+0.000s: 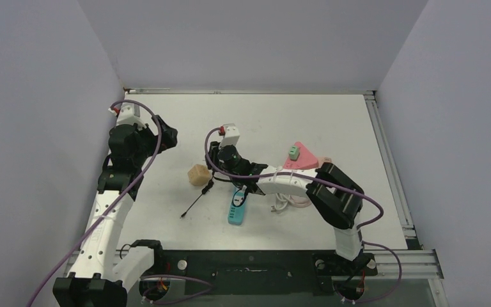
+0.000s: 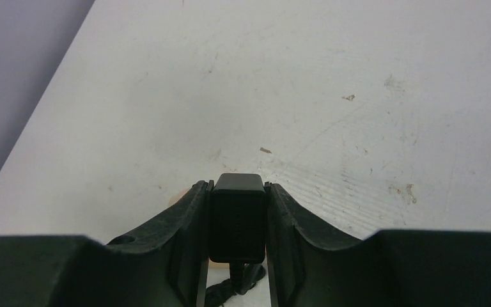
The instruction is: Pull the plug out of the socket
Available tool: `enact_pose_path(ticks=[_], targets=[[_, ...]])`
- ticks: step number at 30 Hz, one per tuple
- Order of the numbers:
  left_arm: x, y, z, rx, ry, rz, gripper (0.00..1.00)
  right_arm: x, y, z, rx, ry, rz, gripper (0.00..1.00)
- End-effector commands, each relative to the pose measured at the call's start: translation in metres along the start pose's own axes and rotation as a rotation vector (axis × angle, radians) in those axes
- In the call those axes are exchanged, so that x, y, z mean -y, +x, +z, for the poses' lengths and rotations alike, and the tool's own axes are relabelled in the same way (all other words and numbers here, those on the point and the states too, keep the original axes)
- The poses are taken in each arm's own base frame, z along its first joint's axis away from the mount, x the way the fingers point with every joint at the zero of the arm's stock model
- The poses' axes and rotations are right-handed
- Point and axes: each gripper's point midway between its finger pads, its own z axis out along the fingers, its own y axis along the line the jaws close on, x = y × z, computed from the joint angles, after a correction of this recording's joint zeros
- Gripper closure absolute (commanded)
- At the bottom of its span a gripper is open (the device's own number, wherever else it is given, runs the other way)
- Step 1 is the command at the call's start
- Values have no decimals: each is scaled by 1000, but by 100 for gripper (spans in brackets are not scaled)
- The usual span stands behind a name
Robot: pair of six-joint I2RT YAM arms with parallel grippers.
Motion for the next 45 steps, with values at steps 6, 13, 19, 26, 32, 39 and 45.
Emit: enact_pose_path(ticks=[6,13,19,26,32,39,45], targets=[[10,-7,3,25,51,-7,8,12,22,26,-28,-4,119,92],[11,-4,4,17,59,-10,8,27,40,37,-90,-6,139,82],[17,4,7,-10,84,-8,9,26,50,42,-129,-8,120,73],[16,6,9,-18,79,-3,9,25,45,42,-128,-12,91,47],[15,6,9,-20,78,5,9,19,20,37,-86,-20,39,26],[15,9,11,-28,77,3,9,24,-16,2,-33,-2,-26,5],[18,11,11,-38,86,8,9,69,-22,-52,-68,115,-38,12]])
